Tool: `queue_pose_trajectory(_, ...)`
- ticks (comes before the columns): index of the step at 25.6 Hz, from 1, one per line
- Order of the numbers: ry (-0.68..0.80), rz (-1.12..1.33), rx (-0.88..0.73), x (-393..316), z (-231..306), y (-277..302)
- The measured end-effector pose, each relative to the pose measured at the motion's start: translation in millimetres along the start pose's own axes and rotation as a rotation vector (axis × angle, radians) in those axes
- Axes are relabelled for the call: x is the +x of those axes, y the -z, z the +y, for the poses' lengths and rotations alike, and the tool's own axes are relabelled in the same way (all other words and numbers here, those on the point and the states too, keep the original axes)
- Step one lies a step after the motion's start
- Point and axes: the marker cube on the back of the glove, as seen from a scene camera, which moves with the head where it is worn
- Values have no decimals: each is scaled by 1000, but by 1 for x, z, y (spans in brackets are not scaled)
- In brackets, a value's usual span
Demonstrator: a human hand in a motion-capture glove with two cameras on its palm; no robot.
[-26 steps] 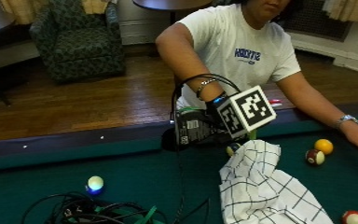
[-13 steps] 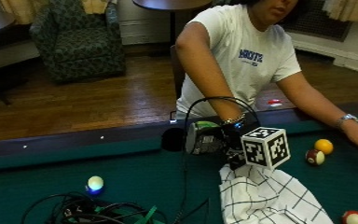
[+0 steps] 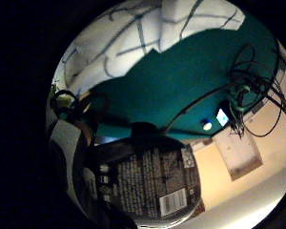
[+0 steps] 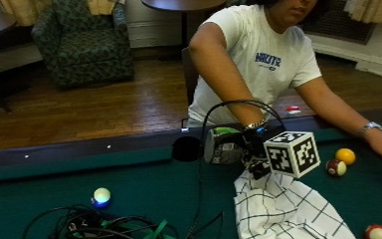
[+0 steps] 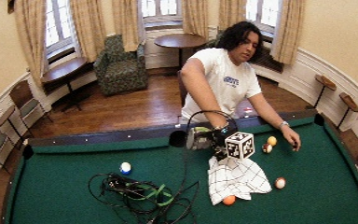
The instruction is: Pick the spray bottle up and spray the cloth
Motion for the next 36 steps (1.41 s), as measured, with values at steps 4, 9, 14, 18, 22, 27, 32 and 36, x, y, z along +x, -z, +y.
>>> queue_pose_trajectory(4,96,-140,145,-13,19,41)
queue_pose_trajectory(9,264,-346,339,-33,48,89)
queue_pose_trajectory(14,442,-504,537,-45,73,128)
queue_pose_trajectory(18,560,-633,667,-51,85,146)
queue_pose_trajectory(22,668,-778,779,-59,85,155)
queue_pose_trajectory(27,810,-897,893,-85,69,153)
queue_pose_trajectory(32,857,-968,1014,-116,34,146)
queue_pose_trajectory(36,840,-1068,1048,-129,-6,140)
